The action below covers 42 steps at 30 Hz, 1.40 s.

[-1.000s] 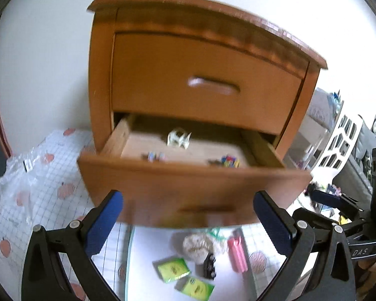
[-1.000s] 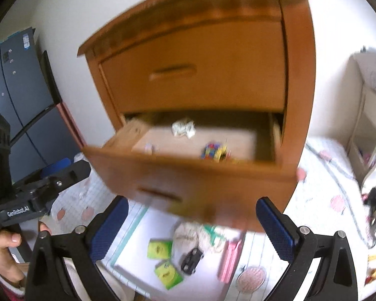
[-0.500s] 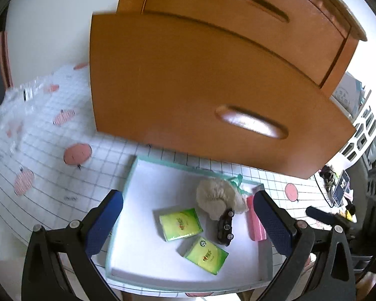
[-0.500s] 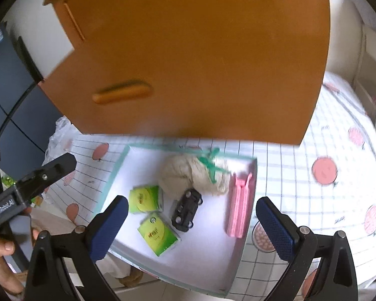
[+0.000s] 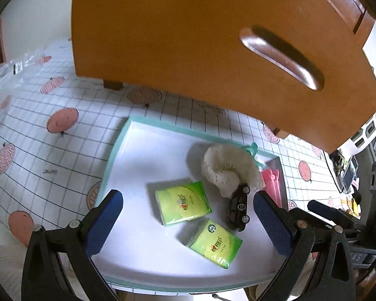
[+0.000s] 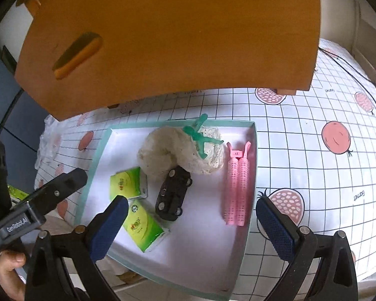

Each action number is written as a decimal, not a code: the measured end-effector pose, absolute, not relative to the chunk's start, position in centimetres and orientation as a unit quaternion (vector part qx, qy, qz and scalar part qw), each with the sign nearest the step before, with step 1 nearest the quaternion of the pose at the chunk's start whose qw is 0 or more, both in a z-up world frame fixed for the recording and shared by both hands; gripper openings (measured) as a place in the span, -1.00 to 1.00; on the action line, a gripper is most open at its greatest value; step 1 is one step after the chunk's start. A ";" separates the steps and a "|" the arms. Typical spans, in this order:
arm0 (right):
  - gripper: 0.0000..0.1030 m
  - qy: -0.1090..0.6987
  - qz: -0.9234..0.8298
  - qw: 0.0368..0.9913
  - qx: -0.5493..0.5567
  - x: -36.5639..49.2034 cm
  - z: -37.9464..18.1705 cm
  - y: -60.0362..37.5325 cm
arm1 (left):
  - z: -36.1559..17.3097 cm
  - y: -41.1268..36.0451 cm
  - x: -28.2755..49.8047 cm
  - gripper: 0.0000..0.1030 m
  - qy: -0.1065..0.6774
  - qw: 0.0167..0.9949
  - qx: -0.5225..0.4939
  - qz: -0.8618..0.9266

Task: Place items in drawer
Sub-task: 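Lower the left gripper to a green tissue pack while the right gripper reaches another pack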

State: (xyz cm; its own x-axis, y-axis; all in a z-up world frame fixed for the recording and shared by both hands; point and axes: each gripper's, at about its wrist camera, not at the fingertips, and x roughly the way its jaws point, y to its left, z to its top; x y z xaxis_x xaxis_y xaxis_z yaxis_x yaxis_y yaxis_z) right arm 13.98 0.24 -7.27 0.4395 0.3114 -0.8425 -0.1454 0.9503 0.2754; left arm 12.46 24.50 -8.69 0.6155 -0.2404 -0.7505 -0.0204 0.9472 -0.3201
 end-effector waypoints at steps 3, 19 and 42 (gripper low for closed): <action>1.00 0.512 0.131 0.847 0.067 14.0 -7.8 0.7 | -9.4 24.6 12.6 1.00 0.440 0.883 -0.156 -0.052; 1.00 0.535 0.159 0.829 0.029 14.1 -9.5 3.4 | -11.3 25.1 13.9 1.00 0.487 0.861 -0.142 -0.027; 0.61 0.576 0.209 0.783 -0.107 13.4 -14.7 12.8 | -12.6 26.5 14.1 1.00 0.531 0.837 -0.133 0.017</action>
